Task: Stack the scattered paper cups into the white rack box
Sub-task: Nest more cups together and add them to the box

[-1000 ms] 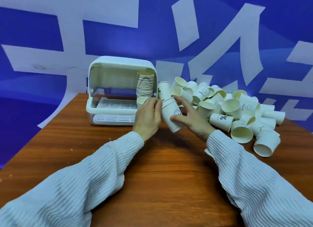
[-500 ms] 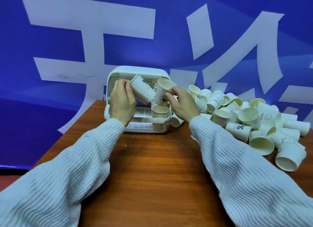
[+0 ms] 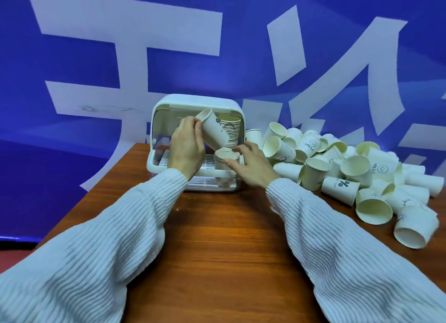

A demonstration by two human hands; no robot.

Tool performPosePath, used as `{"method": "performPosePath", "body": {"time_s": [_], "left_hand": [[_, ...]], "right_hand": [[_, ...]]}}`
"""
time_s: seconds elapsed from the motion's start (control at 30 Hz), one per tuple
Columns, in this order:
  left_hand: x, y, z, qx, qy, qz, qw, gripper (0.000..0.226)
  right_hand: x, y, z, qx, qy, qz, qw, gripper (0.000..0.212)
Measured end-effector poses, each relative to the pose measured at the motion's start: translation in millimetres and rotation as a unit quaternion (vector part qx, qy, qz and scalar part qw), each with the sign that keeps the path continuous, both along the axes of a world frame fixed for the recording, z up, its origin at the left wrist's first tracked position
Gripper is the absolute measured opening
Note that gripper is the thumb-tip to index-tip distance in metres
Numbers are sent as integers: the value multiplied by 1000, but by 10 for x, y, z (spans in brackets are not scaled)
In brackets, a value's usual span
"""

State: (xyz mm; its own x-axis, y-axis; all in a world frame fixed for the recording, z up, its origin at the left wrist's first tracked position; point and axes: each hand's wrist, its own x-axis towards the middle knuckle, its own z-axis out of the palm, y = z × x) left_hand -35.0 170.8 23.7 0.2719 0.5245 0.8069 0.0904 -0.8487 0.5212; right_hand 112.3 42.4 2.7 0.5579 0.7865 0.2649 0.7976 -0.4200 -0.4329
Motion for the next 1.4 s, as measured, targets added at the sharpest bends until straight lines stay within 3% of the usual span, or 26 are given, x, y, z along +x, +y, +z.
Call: {"method": "performPosePath", "body": {"time_s": [0.07, 0.13, 0.27, 0.4, 0.53, 0.6, 0.73, 0.87, 1.0, 1.13, 1.23, 1.4], "left_hand": [[129, -2, 26, 30, 25, -10, 999, 17], [279, 16, 12, 75, 107, -17, 991, 16], [458, -17, -140, 159, 316, 16, 935, 17], [482, -9, -390, 168, 384, -20, 908, 27], [467, -66, -505, 124, 377, -50, 916, 50], [409, -158, -583, 140, 319, -25, 937, 60], [272, -449, -828, 183, 179, -25, 966, 48], [281, -588, -926, 210, 195, -38, 957, 46], [287, -621, -939, 233, 209, -59, 948, 46], [257, -593, -936, 219, 219, -56, 949, 47], [236, -589, -921, 206, 218, -65, 952, 46], [203, -634, -894, 261, 220, -91, 935, 64]], "right_hand": [[34, -77, -14, 105, -1, -18, 994, 51], [72, -162, -33, 162, 2, -36, 986, 43], [205, -353, -101, 182, 33, -63, 981, 38], [369, -472, -223, 160, 34, -105, 981, 40], [464, -442, -413, 46, 1, -89, 995, 47], [469, -381, -513, 26, 12, -81, 996, 49], [454, -293, -706, 65, 1, -142, 988, 50], [405, -290, -730, 142, -14, -167, 976, 53], [386, -276, -753, 86, -50, -98, 990, 69], [363, -356, -729, 139, 15, -132, 981, 60], [311, -443, -701, 167, 31, -133, 976, 71], [148, -574, -647, 295, 152, -97, 939, 52]]}}
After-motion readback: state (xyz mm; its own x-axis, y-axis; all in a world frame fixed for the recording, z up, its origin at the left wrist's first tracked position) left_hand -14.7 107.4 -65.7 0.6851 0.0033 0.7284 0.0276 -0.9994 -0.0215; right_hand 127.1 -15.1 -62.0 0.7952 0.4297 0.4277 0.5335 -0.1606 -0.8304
